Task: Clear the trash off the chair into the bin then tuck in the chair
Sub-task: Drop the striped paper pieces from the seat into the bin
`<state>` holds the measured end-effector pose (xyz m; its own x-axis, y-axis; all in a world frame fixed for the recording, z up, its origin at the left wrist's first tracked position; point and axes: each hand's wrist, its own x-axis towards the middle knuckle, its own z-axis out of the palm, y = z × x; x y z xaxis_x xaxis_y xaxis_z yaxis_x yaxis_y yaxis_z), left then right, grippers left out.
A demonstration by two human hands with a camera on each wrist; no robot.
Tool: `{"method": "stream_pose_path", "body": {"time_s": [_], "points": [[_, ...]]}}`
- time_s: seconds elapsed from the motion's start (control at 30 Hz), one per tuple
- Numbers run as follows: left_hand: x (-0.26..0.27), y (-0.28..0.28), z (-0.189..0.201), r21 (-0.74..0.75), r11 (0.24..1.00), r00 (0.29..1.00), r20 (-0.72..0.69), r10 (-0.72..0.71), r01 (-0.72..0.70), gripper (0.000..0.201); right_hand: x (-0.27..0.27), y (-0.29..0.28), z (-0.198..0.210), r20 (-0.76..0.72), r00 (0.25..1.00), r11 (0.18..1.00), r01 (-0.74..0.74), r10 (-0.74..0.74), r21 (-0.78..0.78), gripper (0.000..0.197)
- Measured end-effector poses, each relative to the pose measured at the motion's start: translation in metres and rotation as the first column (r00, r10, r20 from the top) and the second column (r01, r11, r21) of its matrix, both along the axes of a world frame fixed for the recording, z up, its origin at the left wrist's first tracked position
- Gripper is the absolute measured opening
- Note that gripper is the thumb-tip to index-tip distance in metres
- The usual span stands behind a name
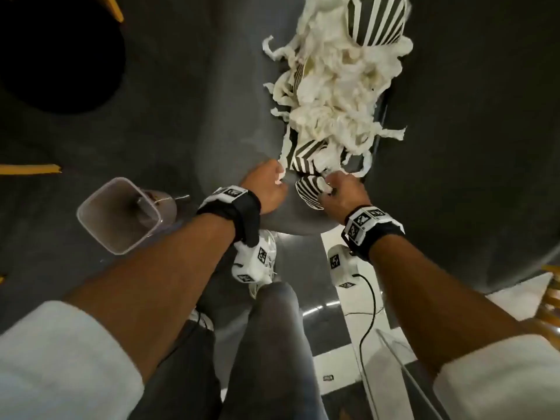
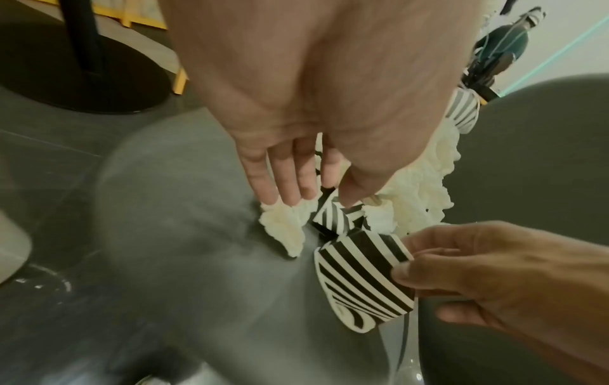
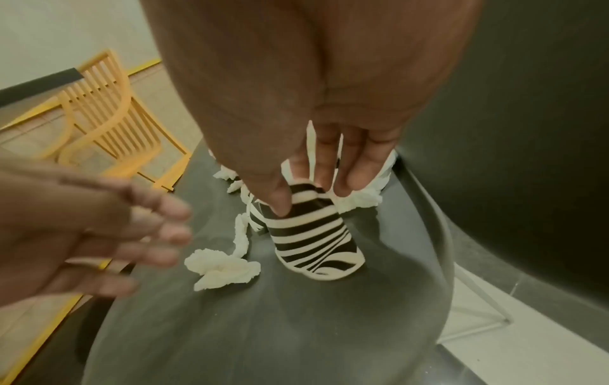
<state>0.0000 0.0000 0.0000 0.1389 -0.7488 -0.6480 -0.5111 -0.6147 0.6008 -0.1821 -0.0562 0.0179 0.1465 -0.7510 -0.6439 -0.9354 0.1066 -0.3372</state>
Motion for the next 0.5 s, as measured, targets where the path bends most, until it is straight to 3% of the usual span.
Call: {"method": "stream_pose_path", "body": {"time_s": [0.07, 0.13, 0.23, 0.33, 0.43, 0.5], "points": [[-0.011, -0.027, -0.009, -0.017, 0.999, 0.996, 0.082, -0.026, 0.027, 0.044, 0.002, -0.01, -0.012, 0.016, 1.0, 1.0, 0.01, -0.01, -0.011, 0.041], [-0.017, -0.054, -0.018, -0.039, 0.998, 0.988, 0.144, 0.057, -0.052, 0.051, 0.005, -0.017, -0.019, 0.051, 0.998, 0.999, 0.048, -0.047, -0.015, 0.038], [-0.029, -0.076, -0.043, 0.052, 0.978, 0.966, 0.176, 0.188, -0.2, 0.066, 0.005, -0.024, -0.031, 0.098, 0.993, 0.997, 0.071, -0.071, 0.005, 0.033], [-0.043, -0.09, -0.055, 0.08, 0.964, 0.953, 0.197, 0.233, -0.252, 0.088, 0.0, -0.028, -0.04, 0.117, 0.985, 0.991, 0.125, -0.129, 0.044, 0.028], [-0.044, -0.09, -0.065, 0.07, 0.935, 0.937, 0.051, 0.345, -0.348, 0.092, 0.0, -0.023, -0.042, 0.163, 0.966, 0.979, 0.191, -0.201, 0.073, 0.023], [-0.038, -0.087, -0.067, 0.101, 0.923, 0.927, -0.015, 0.374, -0.371, 0.081, 0.004, -0.02, -0.041, 0.203, 0.953, 0.974, 0.209, -0.223, 0.09, 0.024]]}}
